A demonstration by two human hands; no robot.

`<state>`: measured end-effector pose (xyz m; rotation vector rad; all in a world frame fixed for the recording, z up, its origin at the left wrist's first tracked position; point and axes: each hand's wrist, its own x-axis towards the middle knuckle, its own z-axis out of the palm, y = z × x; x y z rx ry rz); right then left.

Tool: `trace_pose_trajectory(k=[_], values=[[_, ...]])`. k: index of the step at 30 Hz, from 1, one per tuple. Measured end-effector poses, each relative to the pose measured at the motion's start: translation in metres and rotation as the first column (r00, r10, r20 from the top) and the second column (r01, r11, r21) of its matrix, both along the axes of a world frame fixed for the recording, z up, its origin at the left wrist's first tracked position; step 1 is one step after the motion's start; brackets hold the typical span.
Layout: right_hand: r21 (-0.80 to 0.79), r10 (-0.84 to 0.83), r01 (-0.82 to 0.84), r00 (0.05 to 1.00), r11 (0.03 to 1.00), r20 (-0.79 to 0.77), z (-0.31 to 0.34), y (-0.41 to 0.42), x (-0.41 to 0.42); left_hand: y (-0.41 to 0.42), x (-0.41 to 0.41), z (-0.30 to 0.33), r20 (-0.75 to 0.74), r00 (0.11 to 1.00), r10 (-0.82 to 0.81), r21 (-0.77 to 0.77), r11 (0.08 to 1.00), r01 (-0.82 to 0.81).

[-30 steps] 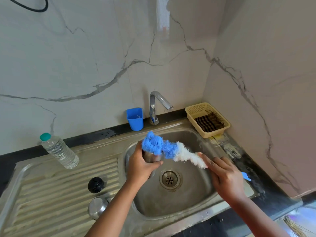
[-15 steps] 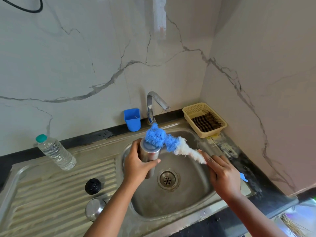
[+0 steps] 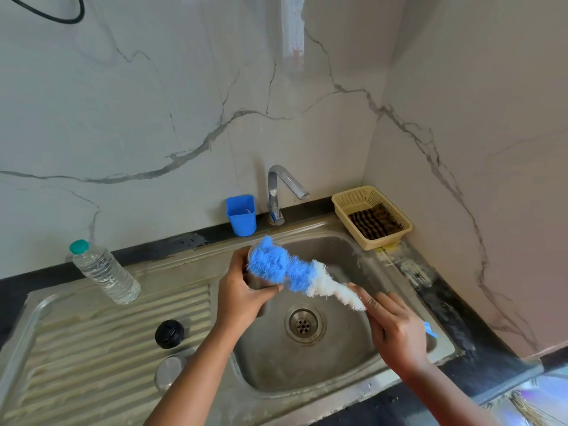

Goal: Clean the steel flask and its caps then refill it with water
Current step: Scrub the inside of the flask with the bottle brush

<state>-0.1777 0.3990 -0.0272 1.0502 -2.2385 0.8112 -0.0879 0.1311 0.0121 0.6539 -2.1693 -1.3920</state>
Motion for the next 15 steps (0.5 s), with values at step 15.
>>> trace_pose_trajectory(k=[15], values=[[0.239, -0.117, -0.216, 0.459, 0.947, 0.88, -0.005, -0.023, -0.008, -0.009, 0.02, 0.009, -0.22, 0.929, 0.299, 0.76, 0.649, -0.029]])
